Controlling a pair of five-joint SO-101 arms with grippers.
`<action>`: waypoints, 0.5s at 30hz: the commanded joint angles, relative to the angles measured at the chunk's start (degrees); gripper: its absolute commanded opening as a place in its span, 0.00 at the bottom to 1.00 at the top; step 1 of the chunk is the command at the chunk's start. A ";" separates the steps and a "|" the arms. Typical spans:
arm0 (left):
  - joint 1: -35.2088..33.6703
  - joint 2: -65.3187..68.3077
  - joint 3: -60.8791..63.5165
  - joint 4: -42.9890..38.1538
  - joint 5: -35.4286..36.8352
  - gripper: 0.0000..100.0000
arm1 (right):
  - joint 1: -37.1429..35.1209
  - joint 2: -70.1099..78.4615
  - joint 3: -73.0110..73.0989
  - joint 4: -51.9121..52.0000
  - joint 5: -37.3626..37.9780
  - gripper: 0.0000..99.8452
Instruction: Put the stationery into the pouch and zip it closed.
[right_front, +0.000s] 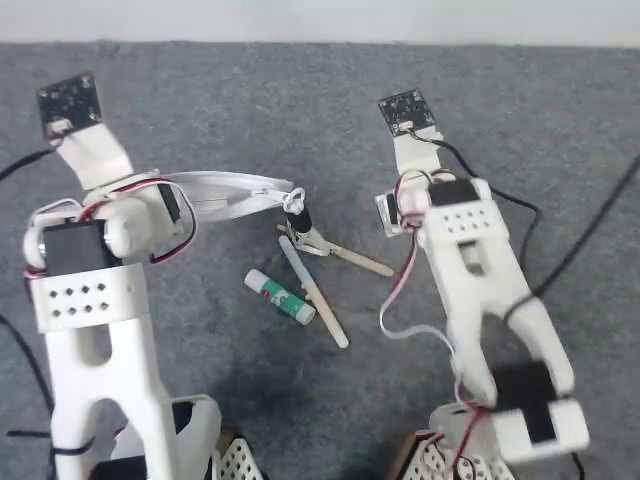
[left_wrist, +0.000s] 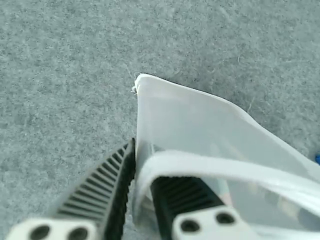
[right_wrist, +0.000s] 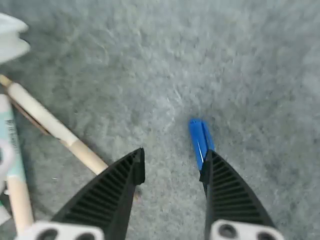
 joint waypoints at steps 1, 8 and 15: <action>-0.18 0.18 -0.48 -1.49 0.62 0.01 | 2.15 5.58 -8.53 3.03 0.44 0.18; -0.18 0.18 -0.48 -1.49 0.62 0.01 | 4.88 15.96 -15.65 5.41 6.68 0.18; -0.18 0.18 -0.48 -1.49 0.62 0.01 | 5.41 23.52 -20.31 5.41 7.12 0.18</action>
